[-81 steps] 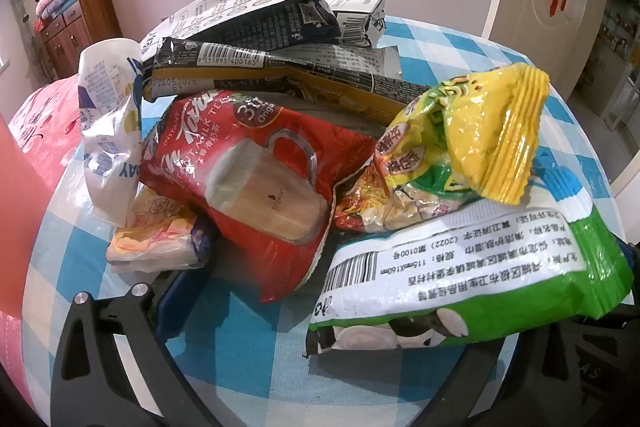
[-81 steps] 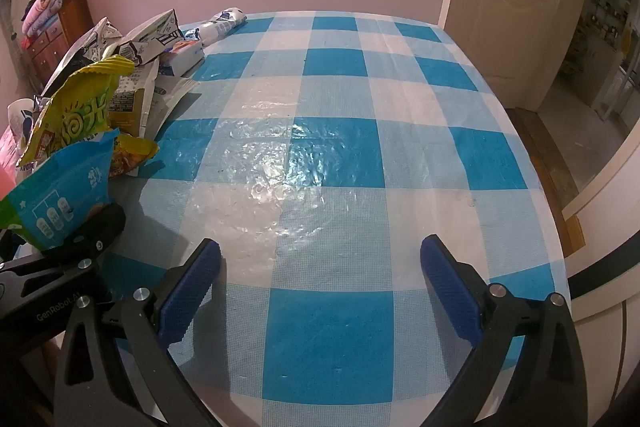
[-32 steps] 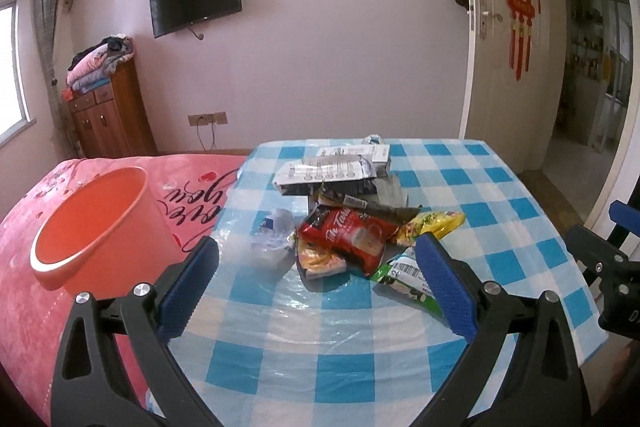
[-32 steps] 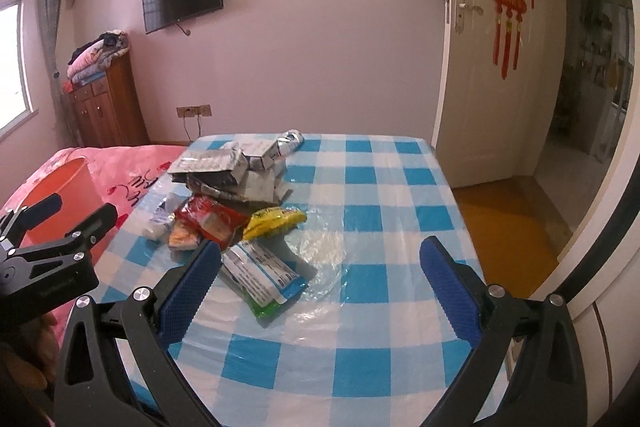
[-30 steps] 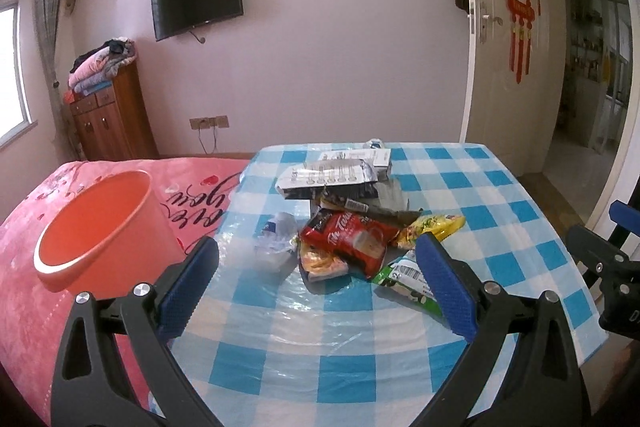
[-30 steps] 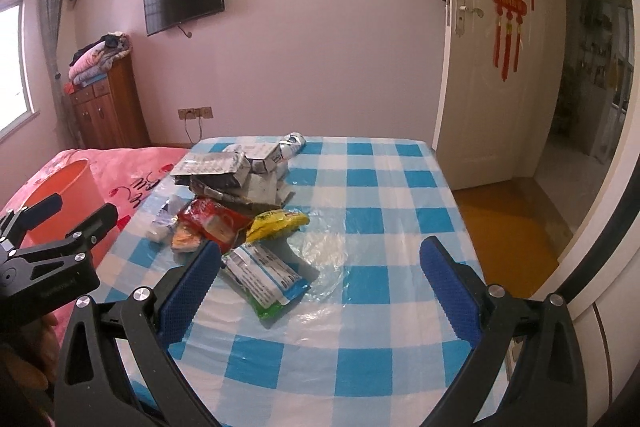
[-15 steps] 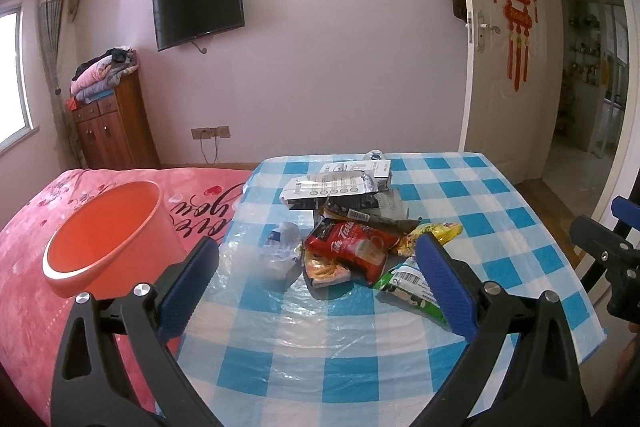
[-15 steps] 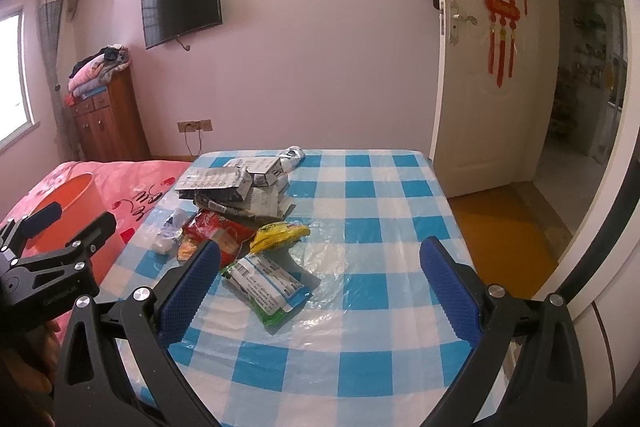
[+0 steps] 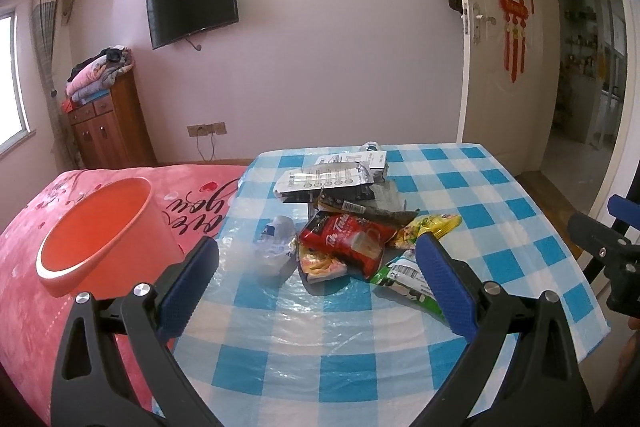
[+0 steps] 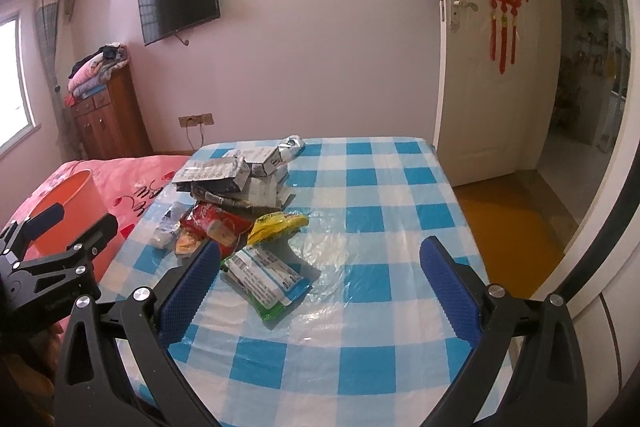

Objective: Collect trash

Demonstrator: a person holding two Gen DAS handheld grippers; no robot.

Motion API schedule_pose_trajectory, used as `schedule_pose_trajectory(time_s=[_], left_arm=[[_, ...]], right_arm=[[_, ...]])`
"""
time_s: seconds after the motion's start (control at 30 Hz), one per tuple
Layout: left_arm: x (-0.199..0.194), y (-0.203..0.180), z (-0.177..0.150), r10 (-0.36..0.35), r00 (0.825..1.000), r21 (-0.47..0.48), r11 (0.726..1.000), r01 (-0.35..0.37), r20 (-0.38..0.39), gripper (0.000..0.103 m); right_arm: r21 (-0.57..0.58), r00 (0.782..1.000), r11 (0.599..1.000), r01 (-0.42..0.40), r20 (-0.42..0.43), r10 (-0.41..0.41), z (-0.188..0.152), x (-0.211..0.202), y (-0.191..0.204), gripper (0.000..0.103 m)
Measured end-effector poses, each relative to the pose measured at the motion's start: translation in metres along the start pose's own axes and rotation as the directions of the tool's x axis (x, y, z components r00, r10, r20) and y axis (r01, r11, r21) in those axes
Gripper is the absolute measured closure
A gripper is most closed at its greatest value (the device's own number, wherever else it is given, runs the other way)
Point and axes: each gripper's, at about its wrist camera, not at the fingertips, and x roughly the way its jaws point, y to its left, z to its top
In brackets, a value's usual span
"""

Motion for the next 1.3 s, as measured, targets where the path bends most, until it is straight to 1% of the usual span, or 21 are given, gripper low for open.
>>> schedule_pose_trajectory(time_s=[0.33, 0.43, 0.5, 0.6, 0.67, 0.7, 0.77, 0.83, 0.93, 1.03, 1.17, 1.3], left_arm=[[0.024, -0.003, -0.009, 0.022, 0.998, 0.014, 1.000, -0.021, -0.058, 0.004], [0.034, -0.002, -0.013, 0.025, 0.996, 0.015, 1.000, -0.024, -0.082, 0.004], [0.042, 0.000, -0.015, 0.031, 0.995, 0.015, 0.999, -0.029, -0.097, 0.004], [0.055, 0.005, -0.019, 0.024, 0.992, 0.020, 1.000, -0.022, -0.123, 0.004], [0.067, 0.010, -0.021, -0.003, 0.989, 0.019, 1.000, 0.006, -0.145, 0.004], [0.072, 0.013, -0.021, -0.019, 0.988, 0.013, 1.000, 0.021, -0.152, 0.004], [0.083, 0.022, -0.021, -0.072, 0.983, -0.013, 0.997, 0.071, -0.172, 0.004], [0.097, 0.031, -0.019, -0.128, 0.972, -0.052, 0.991, 0.120, -0.197, 0.004], [0.122, 0.049, -0.017, -0.219, 0.948, -0.146, 0.971, 0.188, -0.230, 0.004], [0.144, 0.057, -0.015, -0.272, 0.929, -0.198, 0.954, 0.225, -0.252, 0.004], [0.163, 0.059, -0.014, -0.275, 0.924, -0.198, 0.954, 0.227, -0.267, 0.004], [0.183, 0.067, -0.016, -0.237, 0.926, -0.219, 0.960, 0.176, -0.294, 0.004]], right_arm=[[0.011, 0.997, 0.999, -0.054, -0.049, 0.054, -0.006, 0.028, -0.004, 0.004], [0.011, 0.995, 0.997, -0.073, -0.073, 0.074, -0.010, 0.044, -0.004, 0.004], [0.014, 0.991, 0.996, -0.092, -0.098, 0.093, -0.013, 0.056, -0.003, 0.004], [0.027, 0.979, 0.990, -0.139, -0.148, 0.142, -0.018, 0.078, -0.001, 0.004], [0.044, 0.964, 0.981, -0.187, -0.183, 0.192, -0.021, 0.093, 0.000, 0.004], [0.054, 0.954, 0.975, -0.216, -0.203, 0.222, -0.022, 0.101, 0.001, 0.004], [0.054, 0.940, 0.967, -0.249, -0.229, 0.254, -0.025, 0.113, 0.004, 0.004], [0.042, 0.924, 0.958, -0.285, -0.254, 0.286, -0.027, 0.124, 0.009, 0.004], [0.008, 0.906, 0.943, -0.331, -0.277, 0.320, -0.028, 0.134, 0.019, 0.004], [-0.032, 0.903, 0.941, -0.338, -0.291, 0.315, -0.030, 0.142, 0.026, 0.005], [-0.038, 0.898, 0.940, -0.340, -0.311, 0.312, -0.031, 0.157, 0.023, 0.005], [-0.041, 0.890, 0.933, -0.356, -0.318, 0.326, -0.031, 0.167, 0.022, 0.006]])
